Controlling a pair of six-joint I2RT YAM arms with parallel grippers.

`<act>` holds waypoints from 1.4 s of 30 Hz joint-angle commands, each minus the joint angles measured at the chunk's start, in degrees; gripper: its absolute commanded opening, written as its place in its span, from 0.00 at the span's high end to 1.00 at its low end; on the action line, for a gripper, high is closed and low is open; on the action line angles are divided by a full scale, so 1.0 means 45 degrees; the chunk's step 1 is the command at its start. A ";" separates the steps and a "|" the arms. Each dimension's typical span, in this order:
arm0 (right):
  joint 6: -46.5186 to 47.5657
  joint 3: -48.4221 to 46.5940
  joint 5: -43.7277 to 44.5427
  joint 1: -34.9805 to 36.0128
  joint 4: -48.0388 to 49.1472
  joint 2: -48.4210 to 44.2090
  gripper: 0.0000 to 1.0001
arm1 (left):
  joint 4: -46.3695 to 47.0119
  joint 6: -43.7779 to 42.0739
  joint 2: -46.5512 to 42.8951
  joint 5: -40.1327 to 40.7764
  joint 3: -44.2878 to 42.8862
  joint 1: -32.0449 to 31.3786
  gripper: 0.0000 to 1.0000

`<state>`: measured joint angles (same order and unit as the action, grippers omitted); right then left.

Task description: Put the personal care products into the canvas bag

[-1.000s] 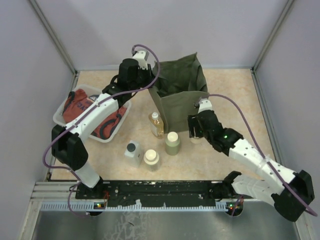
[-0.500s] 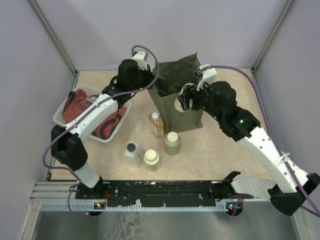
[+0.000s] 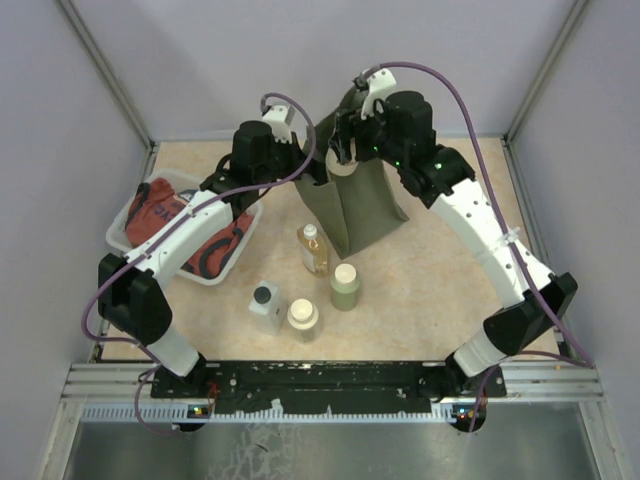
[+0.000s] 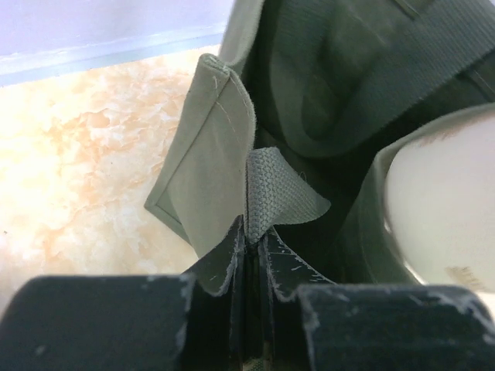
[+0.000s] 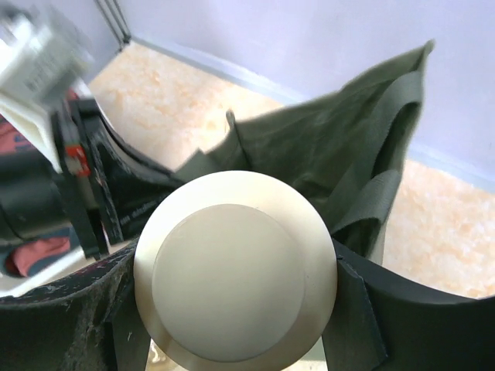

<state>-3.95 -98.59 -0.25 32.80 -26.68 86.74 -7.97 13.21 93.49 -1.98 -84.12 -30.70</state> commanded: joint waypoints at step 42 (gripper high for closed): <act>0.0522 -0.2586 -0.0762 -0.1058 0.0108 0.0744 1.00 | -0.0707 -0.0466 -0.1031 -0.0295 0.0273 -0.0024 0.93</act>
<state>-2.46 -106.26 -3.79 28.01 -25.78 98.45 -14.55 11.68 89.86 -4.38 -83.42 -30.76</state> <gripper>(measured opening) 0.679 0.098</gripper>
